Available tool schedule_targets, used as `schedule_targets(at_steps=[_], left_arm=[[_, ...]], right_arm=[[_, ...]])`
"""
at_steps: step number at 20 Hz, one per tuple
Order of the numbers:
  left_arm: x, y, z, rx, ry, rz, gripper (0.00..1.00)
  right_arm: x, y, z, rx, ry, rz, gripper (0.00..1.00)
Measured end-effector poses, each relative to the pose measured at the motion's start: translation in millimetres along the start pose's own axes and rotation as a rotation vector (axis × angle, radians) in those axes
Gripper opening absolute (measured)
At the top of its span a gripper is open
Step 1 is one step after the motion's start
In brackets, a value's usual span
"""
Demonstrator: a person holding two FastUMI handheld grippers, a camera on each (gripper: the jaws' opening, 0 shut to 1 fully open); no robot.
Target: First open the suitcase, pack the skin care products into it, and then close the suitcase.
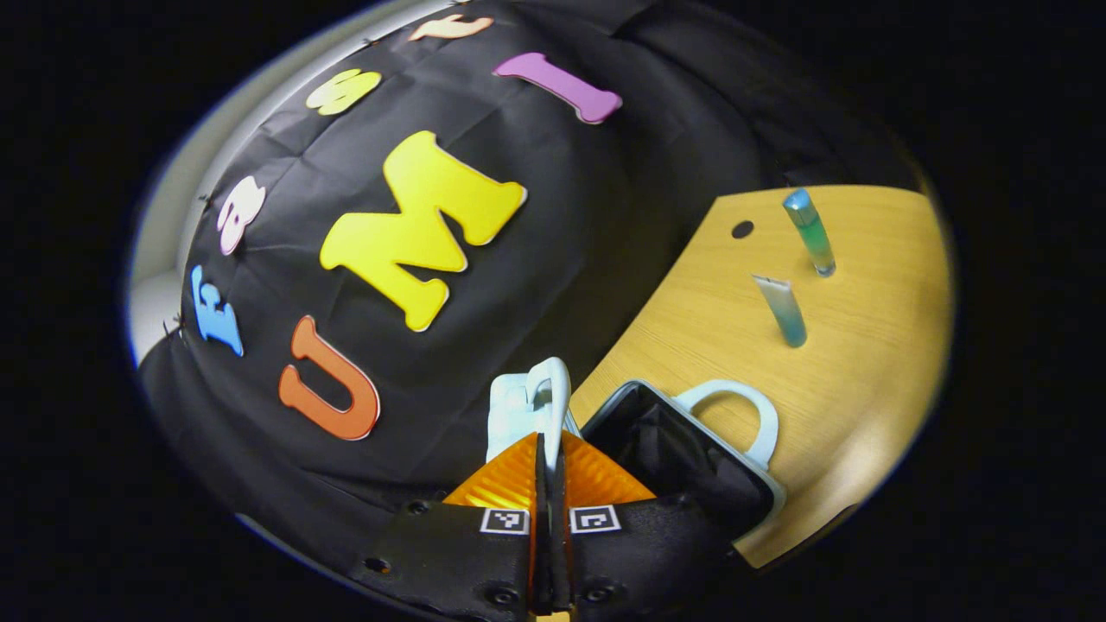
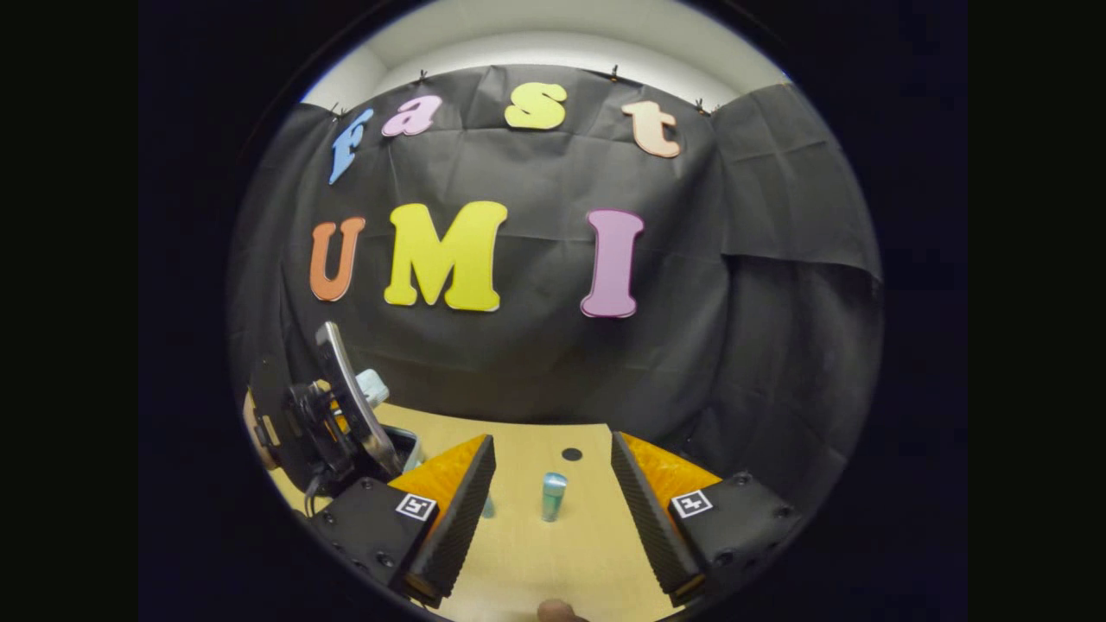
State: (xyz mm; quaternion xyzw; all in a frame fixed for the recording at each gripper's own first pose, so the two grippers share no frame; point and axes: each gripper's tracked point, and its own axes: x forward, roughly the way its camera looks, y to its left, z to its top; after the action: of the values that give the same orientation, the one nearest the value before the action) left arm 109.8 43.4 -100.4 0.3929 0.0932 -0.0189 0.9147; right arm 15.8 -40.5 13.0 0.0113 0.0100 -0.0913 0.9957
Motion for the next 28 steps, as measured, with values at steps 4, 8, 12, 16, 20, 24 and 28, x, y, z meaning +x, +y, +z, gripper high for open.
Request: schedule_targets(at_steps=[4,8,12,16,20,24,28], left_arm=[[-11.4,47.5,-16.8,-0.134,-0.018,0.039,0.03],[-22.1,86.4,-42.4,-0.249,-0.03,0.07,0.03],[-21.8,127.2,-81.3,-0.283,-0.052,0.111,0.03],[-15.8,169.4,-127.0,-0.299,-0.05,0.134,0.03],[-1.3,194.4,-172.7,-0.321,-0.053,0.133,0.03],[17.0,209.6,-235.0,-0.336,0.021,0.129,0.03],[36.0,205.4,-302.3,-0.384,0.13,0.114,0.03]], right_arm=[[-4.4,46.2,16.6,-0.017,-0.031,0.034,0.8],[-9.8,91.4,28.7,-0.039,-0.049,0.064,0.8],[-17.3,125.8,35.6,-0.048,-0.07,0.063,0.8],[-15.5,159.6,36.7,-0.05,-0.064,0.066,0.8],[-19.6,184.6,26.9,-0.053,-0.034,0.083,0.8],[-21.7,199.1,19.2,-0.069,-0.006,0.082,0.8],[-18.5,206.4,15.0,-0.077,0.02,0.071,0.8]])
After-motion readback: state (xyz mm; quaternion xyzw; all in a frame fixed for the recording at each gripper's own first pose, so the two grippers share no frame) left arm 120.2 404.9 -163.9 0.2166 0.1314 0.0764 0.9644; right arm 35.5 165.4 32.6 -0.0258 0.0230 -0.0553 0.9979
